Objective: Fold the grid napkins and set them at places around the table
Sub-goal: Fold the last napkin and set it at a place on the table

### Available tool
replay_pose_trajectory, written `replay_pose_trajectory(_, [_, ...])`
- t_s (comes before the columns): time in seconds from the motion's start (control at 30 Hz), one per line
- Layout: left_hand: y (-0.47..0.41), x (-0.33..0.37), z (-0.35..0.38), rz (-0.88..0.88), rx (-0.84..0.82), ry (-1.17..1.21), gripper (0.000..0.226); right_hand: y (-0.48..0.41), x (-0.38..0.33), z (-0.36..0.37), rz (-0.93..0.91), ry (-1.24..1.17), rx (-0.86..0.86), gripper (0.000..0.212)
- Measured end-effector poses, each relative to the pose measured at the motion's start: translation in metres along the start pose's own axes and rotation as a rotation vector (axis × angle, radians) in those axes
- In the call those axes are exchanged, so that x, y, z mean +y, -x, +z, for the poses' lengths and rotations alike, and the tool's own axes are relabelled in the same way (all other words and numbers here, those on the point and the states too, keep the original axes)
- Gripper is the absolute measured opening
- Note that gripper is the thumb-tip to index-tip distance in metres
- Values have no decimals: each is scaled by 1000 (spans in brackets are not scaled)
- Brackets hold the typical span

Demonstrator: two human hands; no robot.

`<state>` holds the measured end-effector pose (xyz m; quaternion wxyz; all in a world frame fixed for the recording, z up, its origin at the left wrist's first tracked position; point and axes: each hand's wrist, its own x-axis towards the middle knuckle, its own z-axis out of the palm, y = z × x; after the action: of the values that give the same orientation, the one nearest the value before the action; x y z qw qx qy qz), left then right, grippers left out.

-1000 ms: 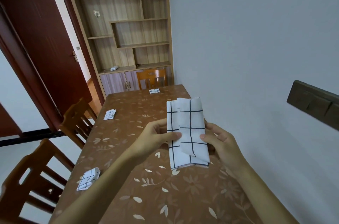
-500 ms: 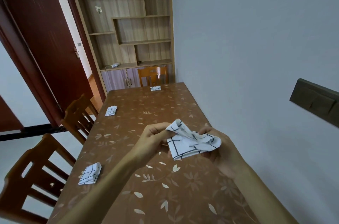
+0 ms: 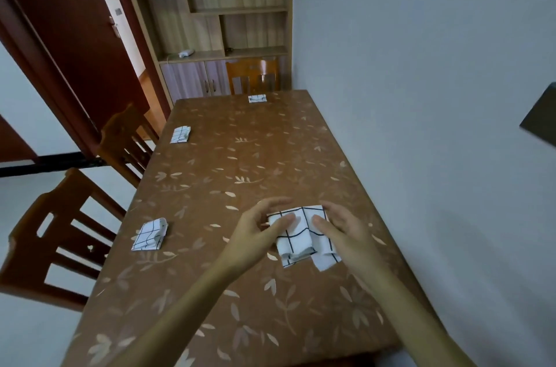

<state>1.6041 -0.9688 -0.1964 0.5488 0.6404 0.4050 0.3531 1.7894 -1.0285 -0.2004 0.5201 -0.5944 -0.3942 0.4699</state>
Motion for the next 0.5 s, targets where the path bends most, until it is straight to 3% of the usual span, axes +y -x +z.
replay_pose_trajectory(0.23, [13, -42, -8, -70, 5, -39, 24, -6, 42, 12, 43, 50, -86, 31])
replay_pose_trajectory(0.5, [28, -116, -6, -264, 213, -62, 19, -17, 110, 13, 260, 168, -163, 23])
